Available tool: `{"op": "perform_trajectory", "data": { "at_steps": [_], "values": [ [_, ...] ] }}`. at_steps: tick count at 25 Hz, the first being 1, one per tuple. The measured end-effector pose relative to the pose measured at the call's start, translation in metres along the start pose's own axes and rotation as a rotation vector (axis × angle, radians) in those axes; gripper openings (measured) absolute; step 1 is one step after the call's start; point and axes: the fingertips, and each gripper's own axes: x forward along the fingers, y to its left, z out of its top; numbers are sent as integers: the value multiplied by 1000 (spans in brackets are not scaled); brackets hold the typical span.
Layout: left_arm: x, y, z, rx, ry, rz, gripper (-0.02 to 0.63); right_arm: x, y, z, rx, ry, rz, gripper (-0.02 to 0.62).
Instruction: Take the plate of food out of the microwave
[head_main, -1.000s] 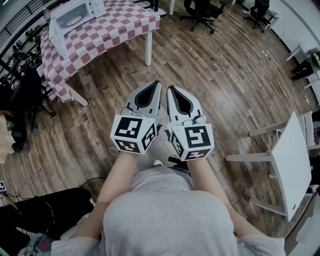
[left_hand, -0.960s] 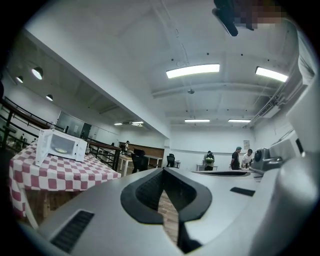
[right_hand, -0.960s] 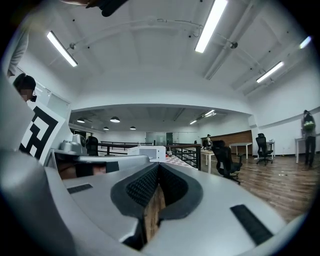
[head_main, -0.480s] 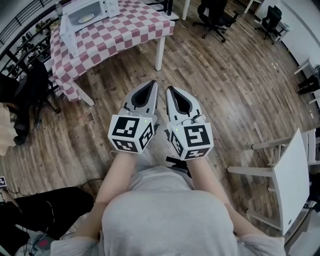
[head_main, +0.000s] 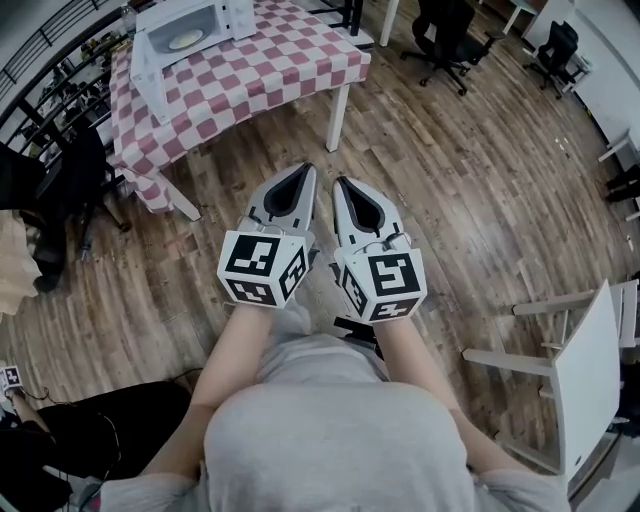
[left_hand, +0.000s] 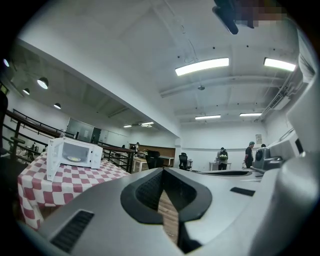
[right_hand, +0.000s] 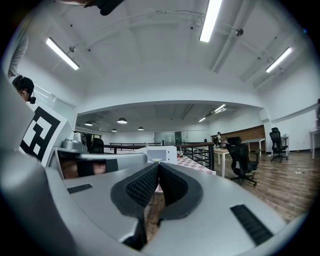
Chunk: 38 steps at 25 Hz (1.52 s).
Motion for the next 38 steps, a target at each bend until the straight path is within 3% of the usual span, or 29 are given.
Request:
{"op": "perform_trajectory", "data": {
  "at_steps": [38],
  "values": [
    [80,252,47,-8,-38,134,2,270,59,12,2,7,150,26]
  ]
}}
